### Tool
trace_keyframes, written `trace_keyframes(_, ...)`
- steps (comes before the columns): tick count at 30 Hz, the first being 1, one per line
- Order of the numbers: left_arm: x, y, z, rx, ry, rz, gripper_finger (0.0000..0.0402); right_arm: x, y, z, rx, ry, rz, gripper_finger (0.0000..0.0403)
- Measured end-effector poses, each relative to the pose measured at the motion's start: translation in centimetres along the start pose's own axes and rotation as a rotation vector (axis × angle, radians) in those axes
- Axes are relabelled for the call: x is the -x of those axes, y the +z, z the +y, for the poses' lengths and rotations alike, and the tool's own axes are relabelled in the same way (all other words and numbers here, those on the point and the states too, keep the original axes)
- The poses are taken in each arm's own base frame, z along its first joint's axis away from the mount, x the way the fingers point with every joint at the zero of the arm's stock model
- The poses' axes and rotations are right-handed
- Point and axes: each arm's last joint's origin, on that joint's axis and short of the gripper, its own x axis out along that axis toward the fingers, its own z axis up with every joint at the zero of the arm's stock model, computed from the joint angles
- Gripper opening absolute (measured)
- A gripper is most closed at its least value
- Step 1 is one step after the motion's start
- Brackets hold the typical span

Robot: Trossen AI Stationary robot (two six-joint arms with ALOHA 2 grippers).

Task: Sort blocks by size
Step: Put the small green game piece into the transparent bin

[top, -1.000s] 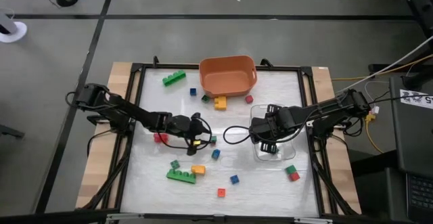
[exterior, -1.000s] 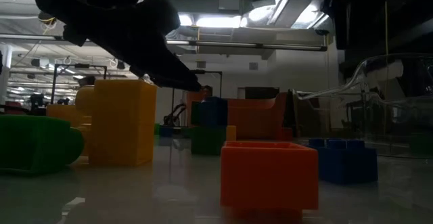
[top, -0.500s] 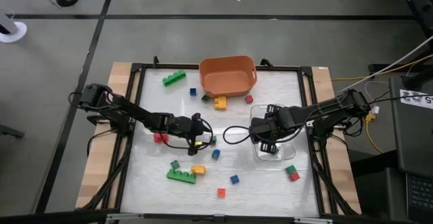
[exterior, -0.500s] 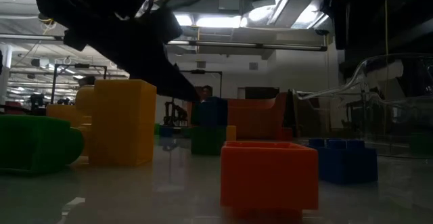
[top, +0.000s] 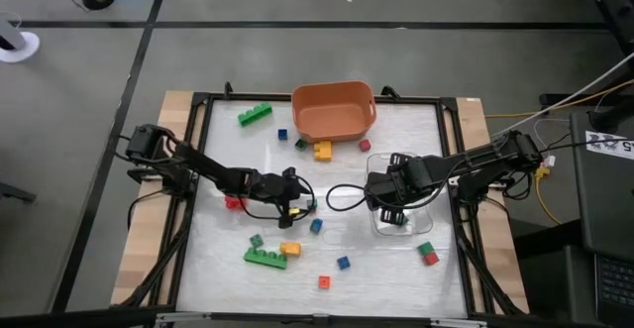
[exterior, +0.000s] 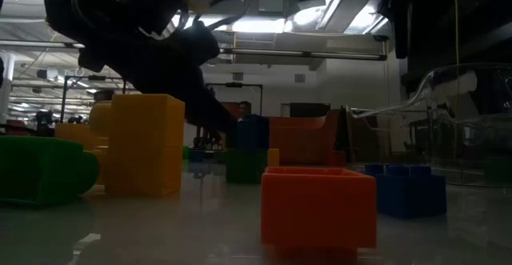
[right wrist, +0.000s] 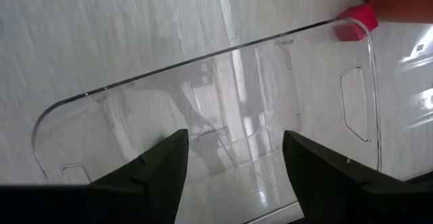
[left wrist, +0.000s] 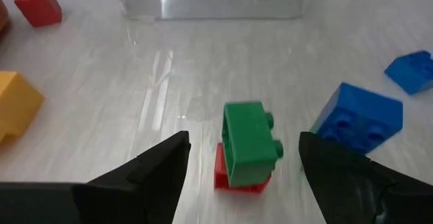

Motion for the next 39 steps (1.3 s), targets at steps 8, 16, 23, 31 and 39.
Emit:
trace_keyframes(8,-0.6,-0.5,0.3,0.012,0.009,0.007,0.0267,0.0,0.0,0.0,-0.001,0.001,-0.002,0.0239)
trace_keyframes(16,-0.6,-0.6,0.4,-0.004,0.01,0.011,0.0208,0.0,0.0,0.0,-0.001,0.001,-0.003,0.0239)
trace_keyframes(23,-0.6,-0.5,0.4,-0.005,0.011,0.009,0.0102,0.0,-0.1,0.0,0.002,-0.002,0.005,0.0239)
trace_keyframes(31,-0.6,0.2,0.4,0.006,0.004,-0.065,0.0078,0.0,-0.6,-0.3,0.014,-0.027,0.056,0.0239)
trace_keyframes(39,-1.1,4.3,-0.1,-0.057,-0.003,-0.221,0.0088,1.8,-2.7,0.7,0.067,-0.021,0.035,0.0239)
